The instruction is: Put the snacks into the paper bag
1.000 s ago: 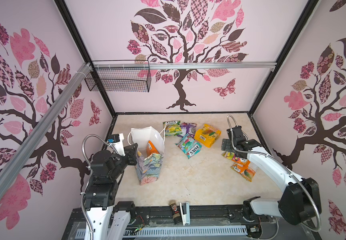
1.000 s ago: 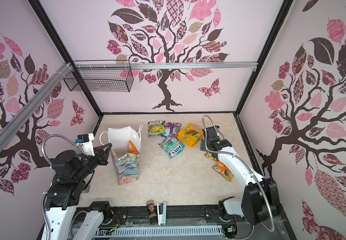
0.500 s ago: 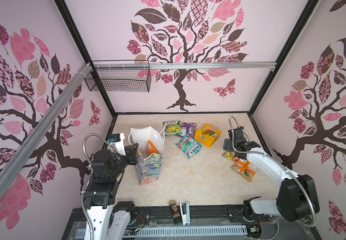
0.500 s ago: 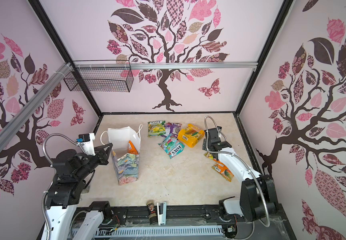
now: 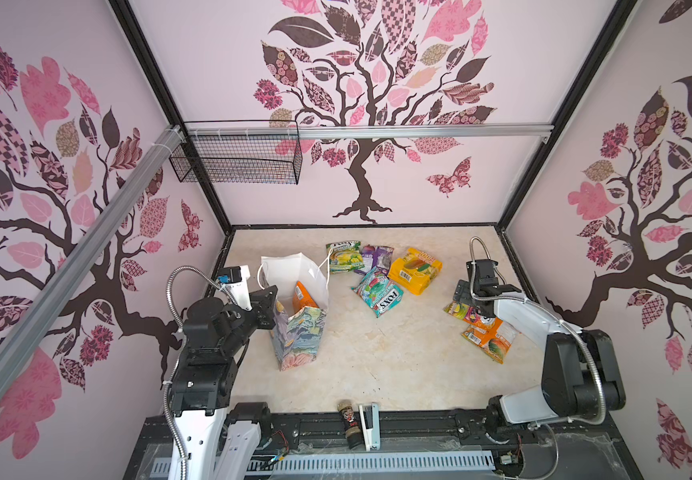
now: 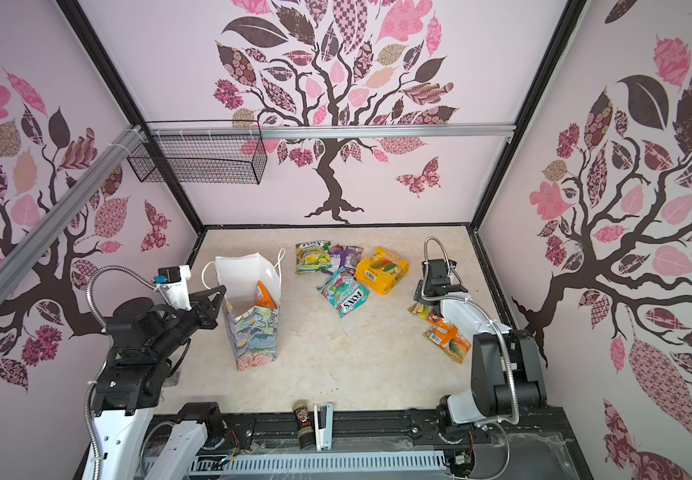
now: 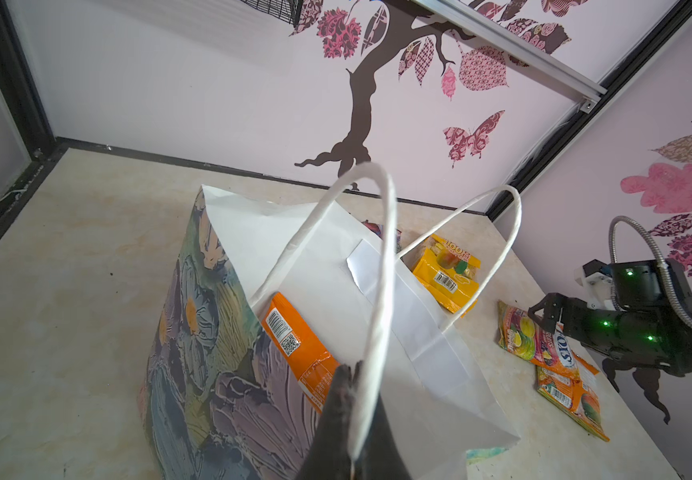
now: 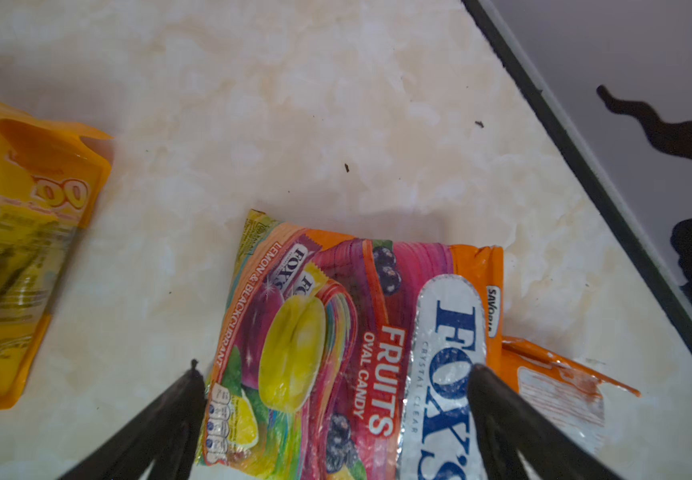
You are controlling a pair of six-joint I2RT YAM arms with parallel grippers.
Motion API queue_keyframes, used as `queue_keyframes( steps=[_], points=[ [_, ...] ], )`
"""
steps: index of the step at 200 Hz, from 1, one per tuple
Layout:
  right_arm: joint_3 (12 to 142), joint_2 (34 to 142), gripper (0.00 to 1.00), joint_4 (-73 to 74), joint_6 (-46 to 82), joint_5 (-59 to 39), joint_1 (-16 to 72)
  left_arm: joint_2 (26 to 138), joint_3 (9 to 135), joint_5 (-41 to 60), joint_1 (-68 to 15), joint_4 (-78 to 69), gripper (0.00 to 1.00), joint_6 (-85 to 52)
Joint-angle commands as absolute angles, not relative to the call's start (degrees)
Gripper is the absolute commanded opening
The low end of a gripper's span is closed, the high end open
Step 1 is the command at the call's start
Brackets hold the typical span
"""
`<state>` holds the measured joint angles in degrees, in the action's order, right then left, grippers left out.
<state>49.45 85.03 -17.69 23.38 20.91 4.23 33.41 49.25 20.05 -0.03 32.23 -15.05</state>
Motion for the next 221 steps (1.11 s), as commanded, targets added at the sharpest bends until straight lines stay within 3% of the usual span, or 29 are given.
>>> queue_keyframes(
  steps=[1,48,124,163,221],
  points=[
    [49.33,87.56,0.99,-15.37,24.61,17.05,2.71,33.12,48.08,20.83,0.17,30.24,0.0,-15.27],
    [48.69,89.81,0.99,-15.24,23.81,12.54,2.42,32.76,48.01,20.65,0.14,30.55,0.0,-15.12],
    [49.33,91.34,0.99,-18.0,25.6,-4.65,2.41,32.32,48.05,20.13,0.25,31.02,0.0,-14.93],
    [44.33,86.39,1.0,-15.24,29.35,-15.6,3.06,32.25,48.02,20.04,0.21,31.2,0.0,-14.85],
    [35.5,74.75,1.0,-14.55,33.98,-16.75,12.56,31.96,47.95,19.7,0.23,31.27,0.0,-14.81]
  ],
)
